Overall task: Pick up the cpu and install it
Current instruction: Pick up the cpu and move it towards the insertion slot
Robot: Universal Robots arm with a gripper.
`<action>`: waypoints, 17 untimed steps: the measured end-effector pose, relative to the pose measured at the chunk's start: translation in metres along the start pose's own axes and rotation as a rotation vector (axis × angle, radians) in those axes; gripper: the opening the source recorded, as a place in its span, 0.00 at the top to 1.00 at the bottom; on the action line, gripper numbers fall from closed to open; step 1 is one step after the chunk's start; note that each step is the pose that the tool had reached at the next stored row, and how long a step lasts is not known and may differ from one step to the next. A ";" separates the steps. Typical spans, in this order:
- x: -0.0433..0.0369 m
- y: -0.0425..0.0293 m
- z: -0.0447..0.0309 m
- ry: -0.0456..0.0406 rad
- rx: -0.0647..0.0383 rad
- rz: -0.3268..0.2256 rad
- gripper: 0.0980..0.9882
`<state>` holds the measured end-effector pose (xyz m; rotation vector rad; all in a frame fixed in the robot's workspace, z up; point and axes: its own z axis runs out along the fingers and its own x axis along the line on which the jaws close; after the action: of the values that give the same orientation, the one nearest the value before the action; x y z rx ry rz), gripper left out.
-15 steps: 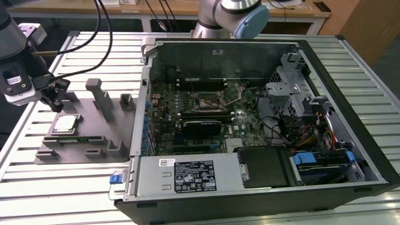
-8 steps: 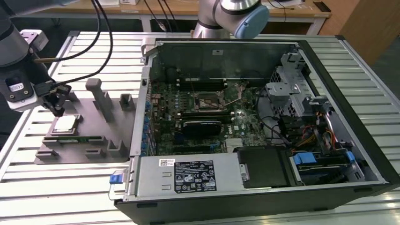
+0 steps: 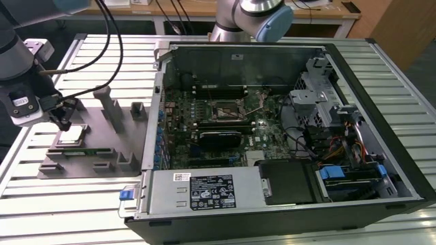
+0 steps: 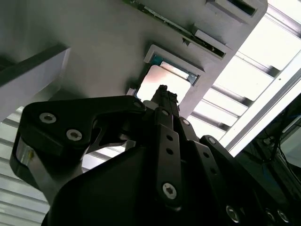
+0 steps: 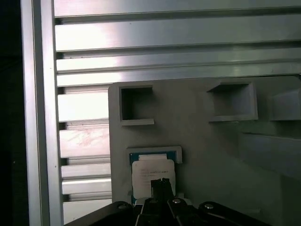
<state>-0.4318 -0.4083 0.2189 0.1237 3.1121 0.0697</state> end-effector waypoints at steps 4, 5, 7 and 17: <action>0.0019 -0.0012 0.0067 0.0000 0.000 0.000 0.99; 0.0024 -0.0016 0.0084 0.0001 0.000 0.000 0.99; 0.0033 -0.0023 0.0118 0.0002 0.000 0.000 0.99; 0.0046 -0.0037 0.0189 0.0002 0.000 0.000 0.99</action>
<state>-0.4361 -0.4108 0.1998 0.1236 3.1123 0.0695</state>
